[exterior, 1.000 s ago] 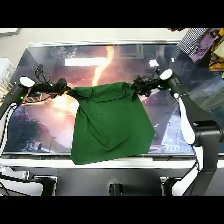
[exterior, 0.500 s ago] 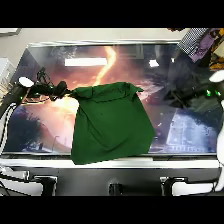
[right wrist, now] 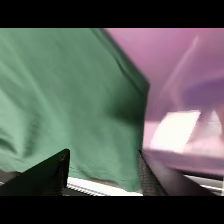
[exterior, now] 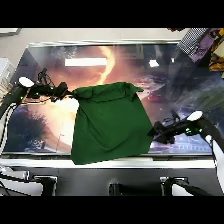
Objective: Fold the clothes and pants, and hang the long-sleeved shirts on hangers.
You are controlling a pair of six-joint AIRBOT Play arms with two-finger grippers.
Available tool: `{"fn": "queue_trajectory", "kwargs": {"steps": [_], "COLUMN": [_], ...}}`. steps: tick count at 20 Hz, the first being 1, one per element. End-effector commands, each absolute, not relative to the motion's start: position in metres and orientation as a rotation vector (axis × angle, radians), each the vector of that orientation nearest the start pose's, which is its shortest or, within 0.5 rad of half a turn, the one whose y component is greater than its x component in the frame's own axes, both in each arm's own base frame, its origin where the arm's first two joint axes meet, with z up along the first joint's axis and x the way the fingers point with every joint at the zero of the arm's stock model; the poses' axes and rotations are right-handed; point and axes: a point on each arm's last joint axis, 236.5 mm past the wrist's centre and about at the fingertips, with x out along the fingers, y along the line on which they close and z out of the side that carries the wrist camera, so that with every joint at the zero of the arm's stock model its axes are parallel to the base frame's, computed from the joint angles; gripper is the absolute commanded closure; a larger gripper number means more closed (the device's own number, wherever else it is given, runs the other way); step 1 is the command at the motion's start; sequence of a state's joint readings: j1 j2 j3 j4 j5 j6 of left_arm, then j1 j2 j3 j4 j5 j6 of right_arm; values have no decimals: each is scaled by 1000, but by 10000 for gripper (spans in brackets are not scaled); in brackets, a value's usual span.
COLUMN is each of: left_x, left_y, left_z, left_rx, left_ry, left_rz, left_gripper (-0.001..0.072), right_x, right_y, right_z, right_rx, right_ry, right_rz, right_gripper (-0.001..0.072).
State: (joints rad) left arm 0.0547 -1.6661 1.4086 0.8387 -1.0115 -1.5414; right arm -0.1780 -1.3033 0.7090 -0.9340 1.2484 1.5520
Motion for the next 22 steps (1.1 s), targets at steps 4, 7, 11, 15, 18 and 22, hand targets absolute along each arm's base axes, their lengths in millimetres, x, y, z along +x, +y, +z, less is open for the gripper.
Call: {"fn": "queue_trajectory", "kwargs": {"steps": [4, 7, 11, 15, 18, 22], "left_x": [495, 495, 495, 484, 475, 473], "left_y": [-107, -107, -107, -110, -115, -123], "left_z": [-11, -11, -10, -12, -13, -14], "left_rx": [-733, -733, -733, -732, -729, -720], "left_ry": [1183, 1183, 1183, 1231, 1269, 1280], "left_rz": [-260, -260, -261, -280, -299, -313], "left_gripper": [687, 687, 687, 687, 687, 687], "right_x": [231, 236, 281, 410, 497, 557], "right_y": [106, 105, 102, 15, -52, -25], "right_z": [-109, -110, -86, 6, 65, 36], "right_rx": [781, 786, 829, 867, 882, 1022], "right_ry": [1741, 1718, 1542, 1101, 843, 884], "right_rz": [56, 49, 50, -102, -181, -131], "right_gripper": [215, 426, 681, 682, 682, 680]}}
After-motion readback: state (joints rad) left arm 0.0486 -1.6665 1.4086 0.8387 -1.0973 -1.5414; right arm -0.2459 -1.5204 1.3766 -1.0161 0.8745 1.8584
